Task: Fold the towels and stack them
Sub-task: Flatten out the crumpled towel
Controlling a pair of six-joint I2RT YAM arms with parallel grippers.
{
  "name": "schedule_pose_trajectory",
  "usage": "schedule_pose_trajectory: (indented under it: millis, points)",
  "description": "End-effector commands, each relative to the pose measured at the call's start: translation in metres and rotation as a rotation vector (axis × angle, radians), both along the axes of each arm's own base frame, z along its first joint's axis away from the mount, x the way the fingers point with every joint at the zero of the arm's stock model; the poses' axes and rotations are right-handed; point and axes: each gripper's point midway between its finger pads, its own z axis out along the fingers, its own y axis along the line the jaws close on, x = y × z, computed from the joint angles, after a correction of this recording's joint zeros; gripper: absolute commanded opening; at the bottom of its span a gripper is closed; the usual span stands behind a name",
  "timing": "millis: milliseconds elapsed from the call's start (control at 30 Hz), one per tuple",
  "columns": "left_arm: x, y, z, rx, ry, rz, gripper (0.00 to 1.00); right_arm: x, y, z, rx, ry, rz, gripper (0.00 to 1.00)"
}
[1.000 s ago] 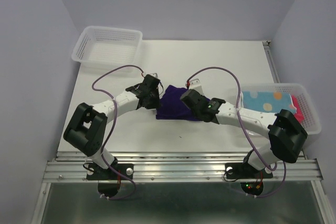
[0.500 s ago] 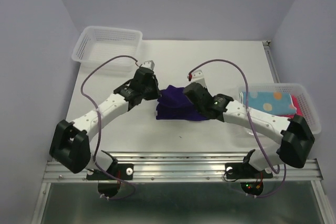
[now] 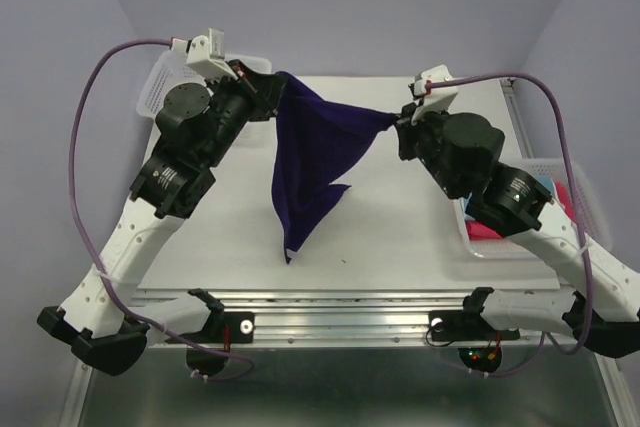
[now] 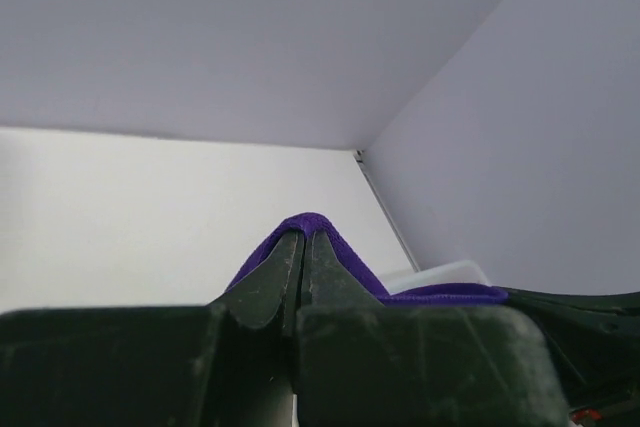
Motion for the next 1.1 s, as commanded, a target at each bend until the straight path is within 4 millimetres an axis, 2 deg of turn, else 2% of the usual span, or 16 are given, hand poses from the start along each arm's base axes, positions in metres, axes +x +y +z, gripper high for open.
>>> schedule_pose_trajectory:
  millis: [0, 167, 267, 300, 333, 400, 433, 533, 600, 733, 833, 867, 900, 933, 1000, 1067]
  points:
    - [0.028, 0.005, 0.003, 0.075, -0.008, 0.073, 0.00, 0.027, 0.012, 0.003, -0.152, -0.062, -0.039, 0.01]
    - [0.095, 0.015, 0.014, 0.103, -0.019, 0.040, 0.00, 0.113, -0.002, 0.014, -0.158, -0.080, -0.086, 0.01]
    - [0.131, 0.017, 0.035, 0.117, -0.066, 0.009, 0.00, 0.152, -0.016, 0.039, -0.221, -0.168, -0.154, 0.01]
    - [0.150, 0.016, 0.024, 0.142, -0.044, 0.011, 0.00, 0.164, -0.016, 0.063, -0.223, -0.222, -0.174, 0.01]
    - [0.147, 0.019, 0.063, 0.126, -0.128, 0.004, 0.00, 0.175, -0.024, 0.080, -0.210, -0.272, -0.200, 0.01]
    - [0.160, 0.016, 0.072, 0.122, -0.140, -0.024, 0.00, 0.175, -0.034, 0.132, -0.162, -0.398, -0.230, 0.01]
    - [0.145, 0.013, 0.109, 0.105, -0.235, -0.069, 0.00, 0.182, -0.031, 0.139, -0.163, -0.425, -0.226, 0.01]
    - [0.135, 0.013, 0.136, 0.062, -0.312, -0.129, 0.00, 0.171, -0.039, 0.187, -0.123, -0.559, -0.238, 0.01]
    - [0.125, 0.017, 0.147, 0.045, -0.343, -0.147, 0.00, 0.165, -0.040, 0.198, -0.116, -0.579, -0.230, 0.01]
    - [0.122, 0.015, 0.116, 0.059, -0.279, -0.177, 0.00, 0.151, -0.035, 0.178, -0.166, -0.522, -0.147, 0.01]
    - [0.126, 0.016, 0.066, 0.065, -0.154, -0.164, 0.00, 0.140, -0.031, 0.104, -0.239, -0.371, -0.061, 0.01]
    - [0.126, 0.016, 0.051, 0.070, -0.119, -0.163, 0.00, 0.140, -0.030, 0.104, -0.227, -0.372, -0.059, 0.01]
    - [0.115, 0.018, 0.051, 0.059, -0.130, -0.169, 0.00, 0.133, -0.032, 0.076, -0.242, -0.314, -0.044, 0.01]
    - [0.118, 0.015, 0.012, 0.057, -0.043, -0.180, 0.00, 0.130, -0.033, 0.063, -0.249, -0.287, -0.031, 0.01]
    - [0.108, 0.016, -0.002, 0.051, -0.022, -0.185, 0.00, 0.121, -0.035, 0.043, -0.265, -0.235, -0.007, 0.01]
    - [0.089, 0.020, 0.000, 0.035, -0.028, -0.175, 0.00, 0.102, -0.038, 0.049, -0.243, -0.233, 0.019, 0.01]
